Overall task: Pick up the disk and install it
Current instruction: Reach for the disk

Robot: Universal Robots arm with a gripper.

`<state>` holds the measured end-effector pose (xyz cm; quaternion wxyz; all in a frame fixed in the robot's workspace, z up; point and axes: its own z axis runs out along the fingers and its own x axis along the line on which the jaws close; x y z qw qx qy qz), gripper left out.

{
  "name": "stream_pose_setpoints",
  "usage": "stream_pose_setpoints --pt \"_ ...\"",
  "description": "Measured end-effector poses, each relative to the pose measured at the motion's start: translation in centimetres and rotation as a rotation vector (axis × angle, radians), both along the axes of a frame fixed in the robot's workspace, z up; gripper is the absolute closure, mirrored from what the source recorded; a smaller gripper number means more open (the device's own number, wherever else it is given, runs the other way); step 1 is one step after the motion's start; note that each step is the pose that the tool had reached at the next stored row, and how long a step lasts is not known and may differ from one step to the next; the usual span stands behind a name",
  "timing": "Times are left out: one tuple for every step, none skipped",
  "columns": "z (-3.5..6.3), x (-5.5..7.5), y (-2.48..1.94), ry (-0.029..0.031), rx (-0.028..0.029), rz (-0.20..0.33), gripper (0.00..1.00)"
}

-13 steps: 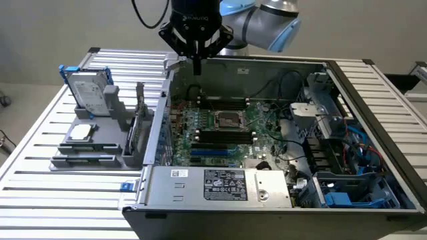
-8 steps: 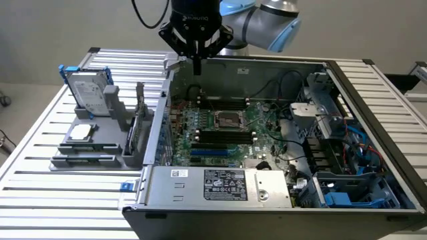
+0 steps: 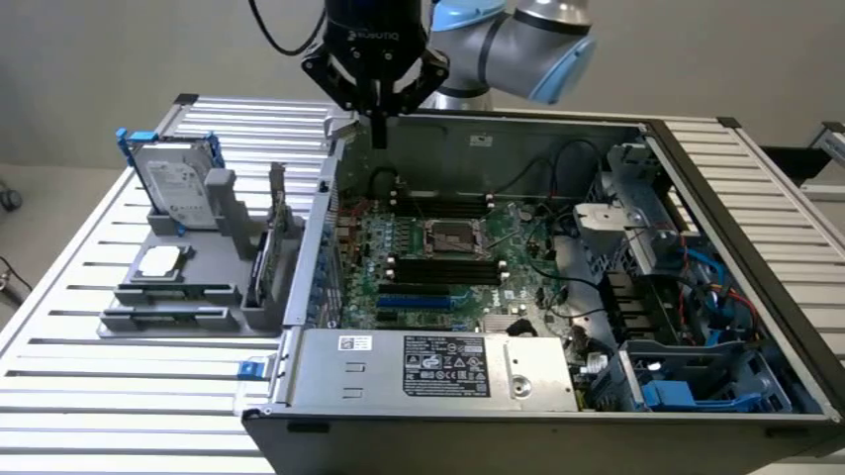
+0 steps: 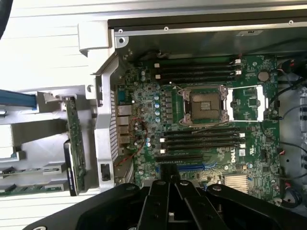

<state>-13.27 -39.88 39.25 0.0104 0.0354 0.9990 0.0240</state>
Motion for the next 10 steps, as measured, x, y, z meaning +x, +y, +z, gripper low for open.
stream_pose_setpoints --pt "-0.01 -0.5 0.0 0.0001 0.0 0.0 0.89" --pt "-0.03 -0.9 0.0 0.0 0.0 0.0 0.89" --pt "-0.05 -1.3 0.0 0.0 0.0 0.0 0.89" --pt "-0.07 -1.8 0.0 0.0 0.0001 0.0 0.89" --pt "-0.11 -2.3 0.0 0.0 0.0001 0.0 0.89" --pt "-0.17 -2.7 0.0 0.0 0.0 0.0 0.89" --pt "-0.24 -3.2 0.0 0.0 0.0 0.0 0.89" --pt "-0.32 -3.6 0.01 0.0 0.0001 0.0 0.89" --pt "-0.41 -4.1 0.03 0.0 0.0 0.0 0.89" --pt "-0.51 -4.5 0.07 0.0 0.0 0.0 0.89"
